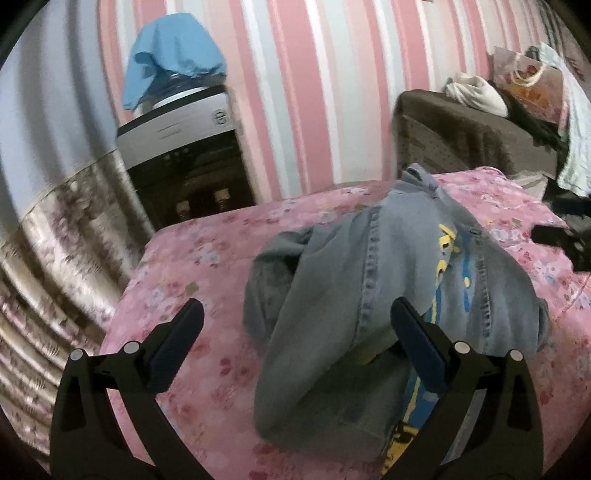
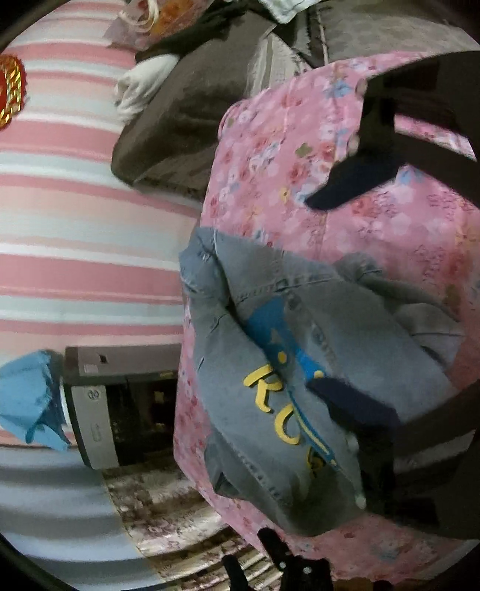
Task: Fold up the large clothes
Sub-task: 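Grasp the jacket edge with the left tool while the right tool grasps another edge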
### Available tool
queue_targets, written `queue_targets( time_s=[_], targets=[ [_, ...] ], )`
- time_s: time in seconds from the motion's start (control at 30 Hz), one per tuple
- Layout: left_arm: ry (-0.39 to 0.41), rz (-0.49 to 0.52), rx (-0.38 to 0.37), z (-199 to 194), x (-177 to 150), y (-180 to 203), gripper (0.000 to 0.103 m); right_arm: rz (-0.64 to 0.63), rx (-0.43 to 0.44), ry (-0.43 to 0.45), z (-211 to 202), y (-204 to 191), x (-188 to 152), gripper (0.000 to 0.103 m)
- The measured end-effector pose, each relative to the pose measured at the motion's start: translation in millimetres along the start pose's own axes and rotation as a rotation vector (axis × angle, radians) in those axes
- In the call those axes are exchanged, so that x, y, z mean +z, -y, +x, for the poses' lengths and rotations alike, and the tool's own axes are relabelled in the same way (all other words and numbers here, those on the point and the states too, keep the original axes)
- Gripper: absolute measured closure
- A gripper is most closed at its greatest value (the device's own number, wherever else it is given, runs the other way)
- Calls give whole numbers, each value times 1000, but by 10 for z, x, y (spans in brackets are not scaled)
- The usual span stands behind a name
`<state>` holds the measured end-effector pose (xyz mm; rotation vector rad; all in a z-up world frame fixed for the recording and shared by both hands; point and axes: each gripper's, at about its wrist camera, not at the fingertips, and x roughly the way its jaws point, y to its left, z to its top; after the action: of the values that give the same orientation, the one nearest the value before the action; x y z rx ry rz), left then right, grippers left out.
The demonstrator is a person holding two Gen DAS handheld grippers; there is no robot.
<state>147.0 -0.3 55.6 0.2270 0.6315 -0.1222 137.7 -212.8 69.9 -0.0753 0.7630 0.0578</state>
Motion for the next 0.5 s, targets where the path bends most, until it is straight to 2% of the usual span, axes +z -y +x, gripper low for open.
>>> queue_targets(
  time_s=[0.03, 0.17, 0.23, 0.37, 0.4, 0.47, 0.5],
  targets=[
    [0, 8, -10, 38, -8, 27, 3, -5, 11, -19, 74, 2, 38, 34],
    [-33, 33, -50, 247, -103, 185, 3, -4, 30, -91, 407, 20, -17, 35],
    [-61, 47, -68, 389, -166, 252, 3, 10, 39, -147, 628, 43, -95, 44],
    [-109, 48, -86, 658, -219, 289, 4, 43, 58, -198, 862, 120, -168, 44],
    [-116, 43, -96, 724, -211, 278, 7, 47, 63, -216, 919, 123, -173, 45],
    [-112, 44, -102, 801, -185, 269, 14, 52, 92, -236, 1006, 106, -172, 57],
    [-103, 53, -102, 831, -162, 275, 23, 57, 119, -247, 1053, 104, -173, 65]
  ],
)
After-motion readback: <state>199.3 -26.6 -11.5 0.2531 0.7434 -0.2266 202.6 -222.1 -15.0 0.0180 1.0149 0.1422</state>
